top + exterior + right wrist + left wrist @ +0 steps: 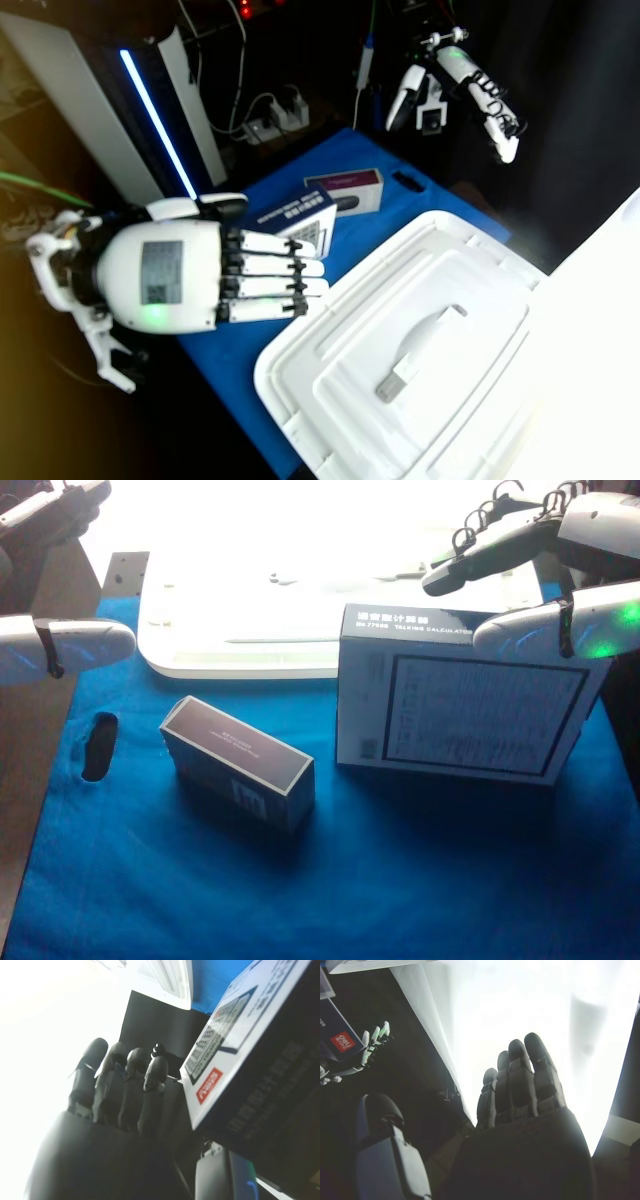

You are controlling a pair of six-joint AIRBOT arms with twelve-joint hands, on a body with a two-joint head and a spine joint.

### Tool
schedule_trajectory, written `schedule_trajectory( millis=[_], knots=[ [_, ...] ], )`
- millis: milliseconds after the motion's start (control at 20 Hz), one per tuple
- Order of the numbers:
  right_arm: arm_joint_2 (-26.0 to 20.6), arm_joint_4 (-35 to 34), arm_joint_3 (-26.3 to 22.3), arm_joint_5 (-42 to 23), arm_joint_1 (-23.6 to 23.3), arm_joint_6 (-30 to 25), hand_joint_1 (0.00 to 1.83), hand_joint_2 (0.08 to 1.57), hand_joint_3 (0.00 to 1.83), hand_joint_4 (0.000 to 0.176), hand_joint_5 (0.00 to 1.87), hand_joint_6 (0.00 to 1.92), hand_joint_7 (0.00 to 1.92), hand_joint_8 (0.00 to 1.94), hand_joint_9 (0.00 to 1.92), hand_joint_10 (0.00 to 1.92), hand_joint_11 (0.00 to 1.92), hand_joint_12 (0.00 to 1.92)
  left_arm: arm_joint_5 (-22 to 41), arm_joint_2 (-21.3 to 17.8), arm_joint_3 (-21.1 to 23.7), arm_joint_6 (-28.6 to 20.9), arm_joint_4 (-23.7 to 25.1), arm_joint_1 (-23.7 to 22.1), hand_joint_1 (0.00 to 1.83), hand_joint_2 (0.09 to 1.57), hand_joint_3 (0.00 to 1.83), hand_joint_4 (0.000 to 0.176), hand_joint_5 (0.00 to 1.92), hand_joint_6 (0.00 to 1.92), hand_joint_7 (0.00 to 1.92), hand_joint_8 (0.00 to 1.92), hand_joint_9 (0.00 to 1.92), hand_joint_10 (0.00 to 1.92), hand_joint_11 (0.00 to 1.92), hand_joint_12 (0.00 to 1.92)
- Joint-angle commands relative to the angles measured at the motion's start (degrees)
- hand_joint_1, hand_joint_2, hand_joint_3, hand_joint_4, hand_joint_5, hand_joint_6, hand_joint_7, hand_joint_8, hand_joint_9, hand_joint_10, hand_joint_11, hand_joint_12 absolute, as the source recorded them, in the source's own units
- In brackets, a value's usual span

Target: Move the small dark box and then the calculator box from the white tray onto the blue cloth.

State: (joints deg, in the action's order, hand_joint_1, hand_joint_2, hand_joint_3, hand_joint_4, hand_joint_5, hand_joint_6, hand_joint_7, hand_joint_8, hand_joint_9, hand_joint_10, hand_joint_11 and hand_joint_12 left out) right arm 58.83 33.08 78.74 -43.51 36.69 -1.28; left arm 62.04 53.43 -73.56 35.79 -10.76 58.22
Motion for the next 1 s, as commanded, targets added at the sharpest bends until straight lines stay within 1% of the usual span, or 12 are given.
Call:
schedule_trajectory(
  millis=[0, 100, 200, 300, 400, 450, 500, 600, 650, 750, 850, 950],
  knots=[
    [-0.2, -3.0, -0.1, -5.8, -0.5, -0.2, 0.34, 1.15, 0.0, 0.0, 0.62, 0.0, 0.47, 0.0, 0.38, 0.0, 0.0, 0.9, 7.1, 0.2, 0.0, -0.4, -1.5, -0.2, 0.52, 0.88, 0.0, 0.075, 0.07, 0.0, 0.2, 0.01, 0.26, 0.0, 0.0, 0.67],
    [-0.4, -2.9, -0.5, -6.0, -0.5, -0.2, 0.32, 1.13, 0.0, 0.0, 0.6, 0.0, 0.4, 0.0, 0.32, 0.0, 0.0, 0.86, 7.1, 0.2, 0.0, -0.4, -1.5, -0.2, 0.52, 0.88, 0.0, 0.07, 0.07, 0.0, 0.2, 0.01, 0.26, 0.0, 0.01, 0.67],
    [-0.5, -2.9, -0.7, -6.2, -0.7, -0.2, 0.26, 1.15, 0.0, 0.0, 0.47, 0.0, 0.56, 0.01, 0.59, 0.05, 0.19, 1.13, 7.0, 0.0, -0.1, -0.4, -1.8, -0.2, 0.53, 0.87, 0.0, 0.095, 0.1, 0.01, 0.21, 0.01, 0.27, 0.01, 0.01, 0.68],
    [-1.4, -3.0, -0.7, -7.9, -1.9, -0.2, 0.22, 1.12, 0.0, 0.0, 0.43, 0.0, 0.54, 0.0, 0.6, 0.03, 0.19, 1.17, 6.5, -0.5, -0.2, -0.4, -1.8, -0.2, 0.53, 0.88, 0.0, 0.101, 0.11, 0.0, 0.21, 0.0, 0.27, 0.0, 0.0, 0.71],
    [-2.5, -3.0, -0.5, -7.9, -4.1, 0.4, 0.04, 1.04, 0.0, 0.0, 0.13, 0.0, 0.37, 0.01, 0.45, 0.02, 0.0, 1.57, 6.6, -1.4, -0.2, -0.4, -2.1, -0.5, 0.52, 0.92, 0.0, 0.092, 0.06, 0.0, 0.18, 0.0, 0.22, 0.0, 0.0, 0.62],
    [-3.0, -3.0, -0.5, -7.9, -5.5, 1.2, 0.01, 0.95, 0.0, 0.041, 0.09, 0.0, 0.33, 0.0, 0.33, 0.01, 0.0, 1.45, 6.7, -1.8, -0.4, -0.4, -2.1, -0.9, 0.52, 0.92, 0.0, 0.084, 0.05, 0.0, 0.19, 0.0, 0.22, 0.0, 0.0, 0.61],
    [-3.4, -3.3, -0.3, -7.8, -7.1, 2.2, 0.0, 0.9, 0.0, 0.041, 0.07, 0.0, 0.31, 0.0, 0.29, 0.0, 0.0, 1.34, 6.4, -2.1, -0.7, -0.4, -2.1, -1.8, 0.52, 0.92, 0.0, 0.103, 0.05, 0.0, 0.2, 0.0, 0.21, 0.0, 0.0, 0.59],
    [-3.9, -3.9, 0.0, -7.7, -10.0, 3.8, 0.02, 0.87, 0.0, 0.065, 0.05, 0.0, 0.27, 0.0, 0.32, 0.01, 0.0, 1.27, 5.5, -2.6, -1.2, -0.4, -1.3, -4.1, 0.54, 0.93, 0.0, 0.106, 0.04, 0.0, 0.22, 0.0, 0.21, 0.0, 0.0, 0.49],
    [-4.0, -4.4, 0.2, -7.5, -10.5, 4.4, 0.02, 0.87, 0.0, 0.052, 0.06, 0.0, 0.28, 0.0, 0.32, 0.01, 0.0, 1.26, 5.4, -2.9, -1.2, -0.4, -1.0, -5.0, 0.54, 0.9, 0.0, 0.126, 0.04, 0.0, 0.21, 0.0, 0.19, 0.0, 0.0, 0.38],
    [-4.0, -4.9, 0.5, -7.5, -10.6, 4.8, 0.04, 0.88, 0.0, 0.067, 0.04, 0.0, 0.29, 0.0, 0.29, 0.01, 0.0, 1.16, 5.4, -3.2, -1.2, -0.4, -0.4, -6.2, 0.5, 0.91, 0.0, 0.132, 0.01, 0.0, 0.17, 0.01, 0.13, 0.02, 0.0, 0.13],
    [-4.0, -4.9, 0.8, -7.5, -10.6, 4.9, 0.05, 0.89, 0.0, 0.048, 0.05, 0.01, 0.26, 0.0, 0.26, 0.0, 0.0, 1.05, 4.9, -3.4, -1.3, -0.4, 0.0, -7.3, 0.47, 0.92, 0.0, 0.126, 0.0, 0.0, 0.14, 0.0, 0.09, 0.0, 0.0, 0.06],
    [-4.0, -4.9, 0.9, -7.5, -10.6, 5.0, 0.09, 0.86, 0.0, 0.027, 0.06, 0.0, 0.24, 0.0, 0.25, 0.0, 0.0, 0.84, 4.9, -3.5, -1.4, -0.4, 0.5, -8.2, 0.48, 0.88, 0.0, 0.146, 0.0, 0.0, 0.09, 0.0, 0.01, 0.0, 0.01, 0.05]
  ],
)
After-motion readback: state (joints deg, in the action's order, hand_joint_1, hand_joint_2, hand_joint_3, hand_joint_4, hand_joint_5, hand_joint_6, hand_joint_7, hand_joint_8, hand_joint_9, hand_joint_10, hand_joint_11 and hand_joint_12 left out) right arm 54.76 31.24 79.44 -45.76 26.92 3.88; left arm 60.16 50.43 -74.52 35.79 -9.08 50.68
